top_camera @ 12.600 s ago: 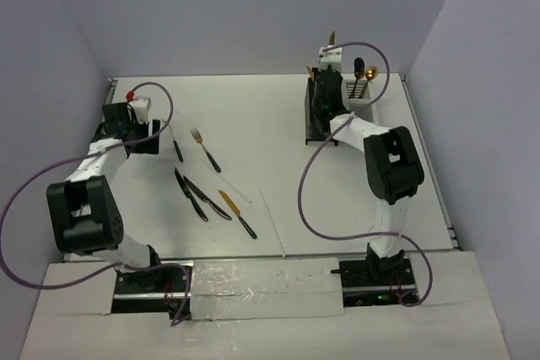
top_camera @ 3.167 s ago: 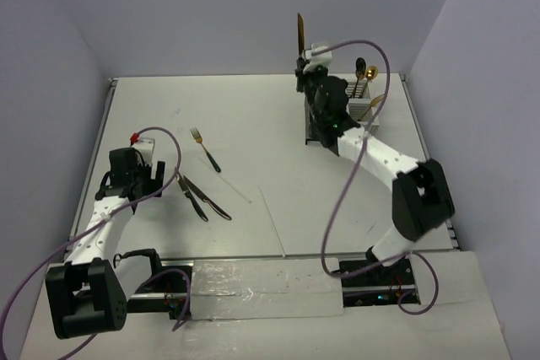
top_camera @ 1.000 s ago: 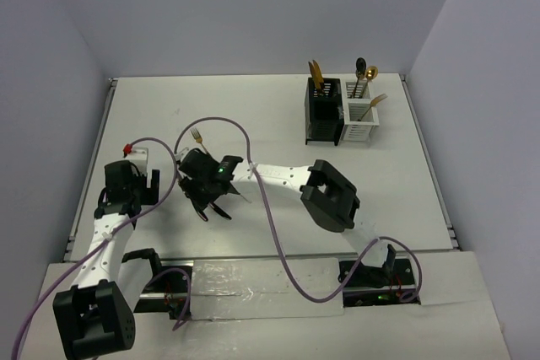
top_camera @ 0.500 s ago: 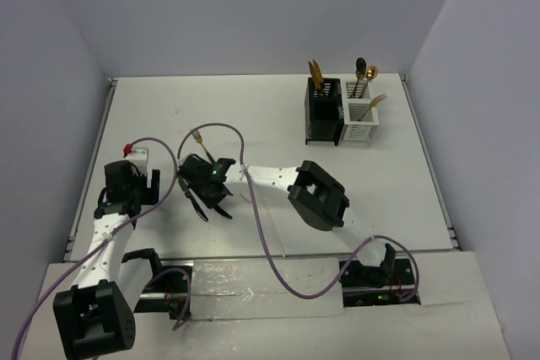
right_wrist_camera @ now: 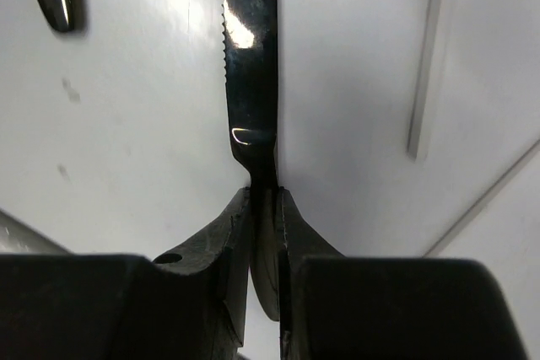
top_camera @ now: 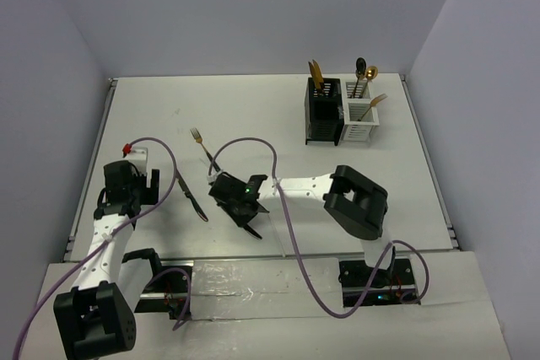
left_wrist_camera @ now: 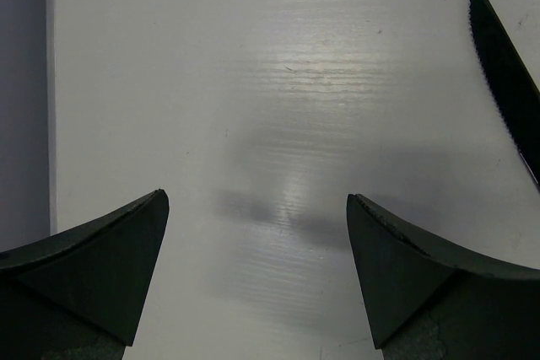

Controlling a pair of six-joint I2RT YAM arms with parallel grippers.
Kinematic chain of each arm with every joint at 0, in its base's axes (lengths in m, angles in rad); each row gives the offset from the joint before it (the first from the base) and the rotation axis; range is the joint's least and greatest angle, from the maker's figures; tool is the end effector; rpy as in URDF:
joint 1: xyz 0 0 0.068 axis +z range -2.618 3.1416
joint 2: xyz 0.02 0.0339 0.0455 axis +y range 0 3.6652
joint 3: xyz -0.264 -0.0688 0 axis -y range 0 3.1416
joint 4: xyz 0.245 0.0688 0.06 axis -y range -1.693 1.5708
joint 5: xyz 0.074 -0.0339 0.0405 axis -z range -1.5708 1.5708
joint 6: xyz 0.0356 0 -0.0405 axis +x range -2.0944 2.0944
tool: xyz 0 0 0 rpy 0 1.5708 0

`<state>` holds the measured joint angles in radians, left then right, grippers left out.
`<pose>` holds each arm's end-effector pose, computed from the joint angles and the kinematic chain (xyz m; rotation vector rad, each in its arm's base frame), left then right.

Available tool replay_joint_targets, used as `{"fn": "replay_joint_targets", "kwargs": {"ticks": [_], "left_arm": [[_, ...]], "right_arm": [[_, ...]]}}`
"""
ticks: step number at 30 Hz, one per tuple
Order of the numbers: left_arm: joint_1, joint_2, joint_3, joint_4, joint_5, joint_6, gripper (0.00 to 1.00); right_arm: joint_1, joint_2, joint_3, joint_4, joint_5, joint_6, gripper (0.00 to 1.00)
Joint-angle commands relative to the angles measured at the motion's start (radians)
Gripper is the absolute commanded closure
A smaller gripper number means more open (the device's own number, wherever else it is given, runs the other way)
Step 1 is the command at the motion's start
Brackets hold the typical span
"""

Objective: Sort the eating utensils into containers

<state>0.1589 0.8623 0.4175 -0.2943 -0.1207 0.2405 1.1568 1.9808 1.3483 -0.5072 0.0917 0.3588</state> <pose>0.1731 0.0321 0.1891 0.0329 2.3276 0.3417 0.1655 0.3686 0.1597 -1.0424 2.5434 0.3220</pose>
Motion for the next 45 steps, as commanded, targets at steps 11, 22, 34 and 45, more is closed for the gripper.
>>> {"fn": "replay_joint_targets", "kwargs": {"ticks": [11, 22, 34, 45], "left_arm": [[0.008, -0.031, 0.009, 0.032, 0.026, -0.006, 0.03], [0.010, -0.037, 0.010, 0.034, 0.036, -0.006, 0.03], [0.010, -0.042, 0.010, 0.034, 0.038, -0.006, 0.03], [0.010, -0.043, 0.010, 0.032, 0.035, -0.007, 0.03]], "right_arm": [[0.032, 0.094, -0.008, -0.140, -0.029, 0.003, 0.76], [0.012, 0.131, 0.034, -0.125, -0.041, -0.014, 0.63], [0.006, 0.177, 0.055, -0.142, 0.032, -0.004, 0.81], [0.011, 0.048, -0.047, 0.001, 0.134, 0.008, 1.00]]}}
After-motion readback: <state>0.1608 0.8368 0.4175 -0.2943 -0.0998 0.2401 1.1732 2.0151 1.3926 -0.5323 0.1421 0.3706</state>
